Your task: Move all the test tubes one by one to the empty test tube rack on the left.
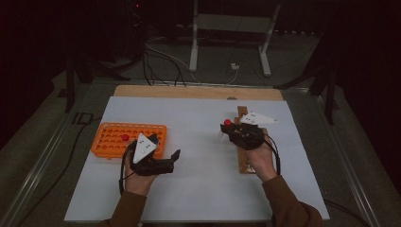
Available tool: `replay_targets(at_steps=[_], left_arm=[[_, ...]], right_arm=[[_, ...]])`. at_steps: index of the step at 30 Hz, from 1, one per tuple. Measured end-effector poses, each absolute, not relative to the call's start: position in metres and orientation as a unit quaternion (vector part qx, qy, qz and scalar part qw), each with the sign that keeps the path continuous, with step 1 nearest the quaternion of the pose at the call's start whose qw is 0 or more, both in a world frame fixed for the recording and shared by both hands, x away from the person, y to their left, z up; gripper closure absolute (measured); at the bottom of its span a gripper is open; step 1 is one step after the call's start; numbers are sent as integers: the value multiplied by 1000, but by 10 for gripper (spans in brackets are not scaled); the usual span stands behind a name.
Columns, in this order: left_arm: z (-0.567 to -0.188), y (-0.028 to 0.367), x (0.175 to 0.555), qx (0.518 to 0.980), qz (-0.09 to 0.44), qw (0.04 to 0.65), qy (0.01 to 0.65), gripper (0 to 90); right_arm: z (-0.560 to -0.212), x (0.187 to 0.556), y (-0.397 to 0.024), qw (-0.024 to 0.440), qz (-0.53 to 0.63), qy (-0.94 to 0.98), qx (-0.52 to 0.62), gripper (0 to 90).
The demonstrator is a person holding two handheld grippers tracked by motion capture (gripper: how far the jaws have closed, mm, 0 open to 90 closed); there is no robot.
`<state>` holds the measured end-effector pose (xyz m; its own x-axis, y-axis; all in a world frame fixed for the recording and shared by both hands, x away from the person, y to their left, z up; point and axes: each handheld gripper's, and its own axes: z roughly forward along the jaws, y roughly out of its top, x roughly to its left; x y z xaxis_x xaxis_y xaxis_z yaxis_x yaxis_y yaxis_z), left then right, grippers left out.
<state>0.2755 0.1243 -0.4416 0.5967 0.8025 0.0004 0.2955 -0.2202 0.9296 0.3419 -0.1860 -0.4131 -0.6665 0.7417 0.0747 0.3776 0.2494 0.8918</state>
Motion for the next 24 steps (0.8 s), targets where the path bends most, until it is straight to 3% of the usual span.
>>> replay_targets(at_steps=[7, 14, 24], left_arm=[[-444, 92, 282, 761, 241, 492, 348, 84], [-446, 74, 287, 772, 234, 487, 334, 168], [-449, 64, 287, 784, 231, 486, 310, 517]], right_arm=[[-415, 330, -161, 151, 491, 793, 328, 744], [-417, 325, -144, 128, 493, 803, 311, 744], [-417, 320, -131, 107, 500, 806, 299, 744]])
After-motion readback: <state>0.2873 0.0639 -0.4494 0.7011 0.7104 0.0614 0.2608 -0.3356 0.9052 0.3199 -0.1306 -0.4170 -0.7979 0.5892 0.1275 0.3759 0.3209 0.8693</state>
